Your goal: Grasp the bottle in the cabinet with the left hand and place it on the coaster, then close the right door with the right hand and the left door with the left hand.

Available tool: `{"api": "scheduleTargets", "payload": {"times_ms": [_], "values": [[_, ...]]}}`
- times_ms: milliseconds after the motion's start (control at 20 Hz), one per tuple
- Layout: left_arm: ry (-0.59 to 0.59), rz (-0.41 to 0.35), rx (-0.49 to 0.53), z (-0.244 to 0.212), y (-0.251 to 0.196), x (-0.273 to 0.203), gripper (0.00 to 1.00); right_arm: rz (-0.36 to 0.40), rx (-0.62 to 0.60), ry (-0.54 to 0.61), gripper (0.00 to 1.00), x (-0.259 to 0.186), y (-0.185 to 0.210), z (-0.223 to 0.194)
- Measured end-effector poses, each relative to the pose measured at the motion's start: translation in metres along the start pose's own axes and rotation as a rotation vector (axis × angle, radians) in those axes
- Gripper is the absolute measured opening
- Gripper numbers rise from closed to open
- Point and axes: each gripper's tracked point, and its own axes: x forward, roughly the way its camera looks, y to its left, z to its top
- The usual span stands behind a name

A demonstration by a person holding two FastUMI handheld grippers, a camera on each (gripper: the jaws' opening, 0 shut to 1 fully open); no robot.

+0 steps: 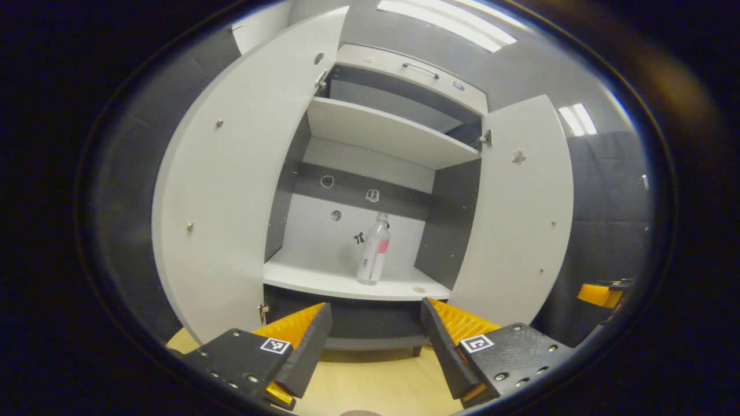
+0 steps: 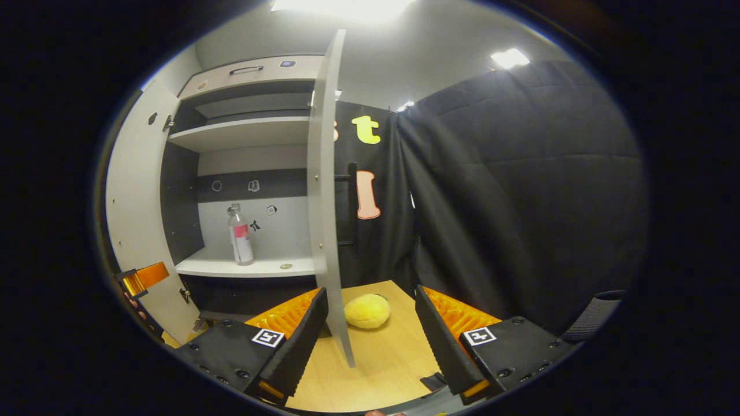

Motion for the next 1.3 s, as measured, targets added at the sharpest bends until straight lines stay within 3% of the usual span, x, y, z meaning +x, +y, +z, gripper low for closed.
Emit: {"api": "scheduleTargets", "payload": {"times_ms": [50, 100, 200, 250, 450, 800, 850, 1300], "values": [[-0.002, -0.001, 0.017, 0.003, -0.002, 0.009, 0.90, -0.027, 0.015, -0.008, 0.92, 0.003, -0.011, 0.003], [-0.005, 0.001, 0.035, 0.005, -0.002, 0.019, 0.90, -0.050, 0.032, -0.014, 0.96, 0.007, -0.022, 0.002], [-0.008, 0.011, 0.065, 0.013, -0.002, 0.037, 0.90, -0.100, 0.063, -0.001, 0.92, 0.019, -0.045, -0.003], [-0.011, 0.018, 0.074, 0.014, -0.002, 0.046, 0.90, -0.124, 0.070, 0.003, 0.96, 0.025, -0.057, -0.005], [-0.025, 0.047, 0.098, 0.032, 0.002, 0.087, 0.90, -0.174, 0.080, -0.008, 0.96, 0.062, -0.088, 0.000], [-0.026, 0.086, 0.133, 0.051, 0.009, 0.158, 0.90, -0.162, 0.084, -0.042, 0.92, 0.115, -0.098, 0.015], [-0.026, 0.086, 0.137, 0.052, 0.009, 0.168, 0.90, -0.156, 0.085, -0.040, 0.96, 0.119, -0.096, 0.016], [0.018, 0.071, 0.116, 0.033, 0.013, 0.248, 0.90, -0.175, 0.088, -0.028, 0.96, 0.137, -0.096, 0.012]]}}
